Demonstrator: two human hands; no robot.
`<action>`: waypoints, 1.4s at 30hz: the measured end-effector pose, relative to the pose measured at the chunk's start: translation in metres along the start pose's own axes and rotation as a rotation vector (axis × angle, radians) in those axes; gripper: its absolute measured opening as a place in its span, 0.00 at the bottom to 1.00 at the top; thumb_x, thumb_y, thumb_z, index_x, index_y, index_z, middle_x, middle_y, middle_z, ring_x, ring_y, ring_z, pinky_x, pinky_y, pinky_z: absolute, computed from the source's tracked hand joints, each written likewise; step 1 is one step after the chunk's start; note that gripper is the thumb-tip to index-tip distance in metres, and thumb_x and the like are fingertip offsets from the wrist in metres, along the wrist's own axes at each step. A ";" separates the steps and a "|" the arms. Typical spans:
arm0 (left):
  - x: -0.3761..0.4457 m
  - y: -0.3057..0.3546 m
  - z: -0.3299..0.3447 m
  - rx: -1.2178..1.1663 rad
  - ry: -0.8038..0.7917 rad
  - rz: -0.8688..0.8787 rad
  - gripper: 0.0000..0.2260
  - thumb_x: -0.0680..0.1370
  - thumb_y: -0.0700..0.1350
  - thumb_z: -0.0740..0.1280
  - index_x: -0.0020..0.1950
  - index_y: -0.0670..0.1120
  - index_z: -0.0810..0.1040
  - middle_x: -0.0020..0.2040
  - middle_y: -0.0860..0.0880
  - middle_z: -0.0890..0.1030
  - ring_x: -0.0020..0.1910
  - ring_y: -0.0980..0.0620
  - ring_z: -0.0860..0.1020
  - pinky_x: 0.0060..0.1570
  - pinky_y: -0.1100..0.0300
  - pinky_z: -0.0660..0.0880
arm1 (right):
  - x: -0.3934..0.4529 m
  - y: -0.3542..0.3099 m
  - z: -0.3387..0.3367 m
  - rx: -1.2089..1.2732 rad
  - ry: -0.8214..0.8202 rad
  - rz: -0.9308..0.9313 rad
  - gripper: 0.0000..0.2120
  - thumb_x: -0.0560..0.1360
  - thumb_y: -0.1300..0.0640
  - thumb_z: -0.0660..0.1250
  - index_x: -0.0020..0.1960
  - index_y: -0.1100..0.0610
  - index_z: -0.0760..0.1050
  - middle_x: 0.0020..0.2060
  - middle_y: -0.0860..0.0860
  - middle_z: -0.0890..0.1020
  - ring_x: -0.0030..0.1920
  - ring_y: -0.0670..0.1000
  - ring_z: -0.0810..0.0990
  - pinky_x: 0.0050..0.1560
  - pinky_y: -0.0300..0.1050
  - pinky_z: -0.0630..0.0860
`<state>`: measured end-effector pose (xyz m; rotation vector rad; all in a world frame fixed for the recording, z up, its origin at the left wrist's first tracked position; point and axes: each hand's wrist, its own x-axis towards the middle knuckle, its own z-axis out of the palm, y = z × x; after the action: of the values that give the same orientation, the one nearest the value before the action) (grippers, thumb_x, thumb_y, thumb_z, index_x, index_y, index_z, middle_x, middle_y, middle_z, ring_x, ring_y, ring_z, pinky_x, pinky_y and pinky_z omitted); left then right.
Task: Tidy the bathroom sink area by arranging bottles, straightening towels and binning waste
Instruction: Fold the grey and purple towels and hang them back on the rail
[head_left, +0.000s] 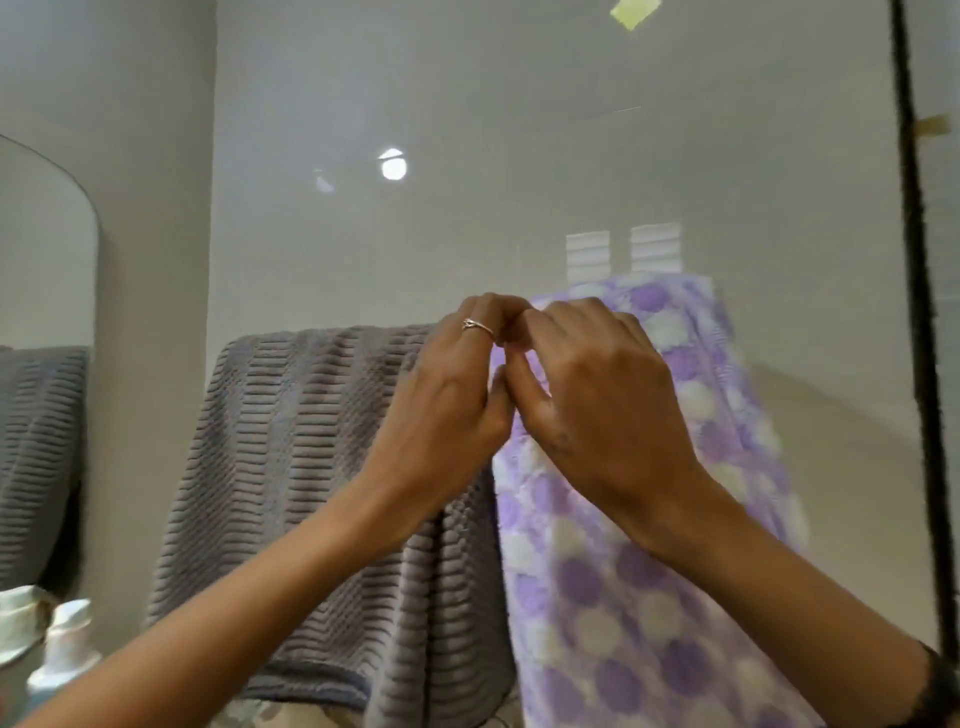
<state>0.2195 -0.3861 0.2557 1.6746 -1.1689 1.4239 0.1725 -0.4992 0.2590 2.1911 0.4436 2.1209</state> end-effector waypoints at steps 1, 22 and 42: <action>0.000 0.009 0.011 -0.025 -0.008 -0.012 0.16 0.72 0.37 0.59 0.59 0.47 0.70 0.53 0.52 0.76 0.52 0.54 0.75 0.51 0.59 0.73 | -0.003 0.008 -0.006 0.006 -0.003 0.013 0.08 0.73 0.59 0.60 0.45 0.58 0.78 0.37 0.54 0.82 0.41 0.56 0.79 0.41 0.48 0.74; -0.004 0.019 0.063 0.007 0.053 -0.400 0.18 0.76 0.40 0.63 0.65 0.49 0.69 0.64 0.52 0.67 0.62 0.58 0.66 0.55 0.71 0.60 | -0.034 0.076 -0.004 0.695 -0.174 0.678 0.34 0.68 0.55 0.73 0.67 0.49 0.58 0.63 0.50 0.72 0.58 0.57 0.76 0.52 0.49 0.74; 0.047 -0.072 0.047 0.738 -0.382 -0.462 0.18 0.79 0.48 0.58 0.68 0.43 0.66 0.66 0.42 0.70 0.65 0.41 0.68 0.64 0.41 0.61 | -0.012 0.072 -0.005 0.747 -0.215 0.807 0.41 0.68 0.48 0.73 0.69 0.62 0.53 0.65 0.57 0.70 0.60 0.60 0.74 0.46 0.42 0.67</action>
<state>0.3053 -0.4095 0.2969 2.6031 -0.3552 1.3362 0.1788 -0.5720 0.2654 3.4648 0.4251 2.2096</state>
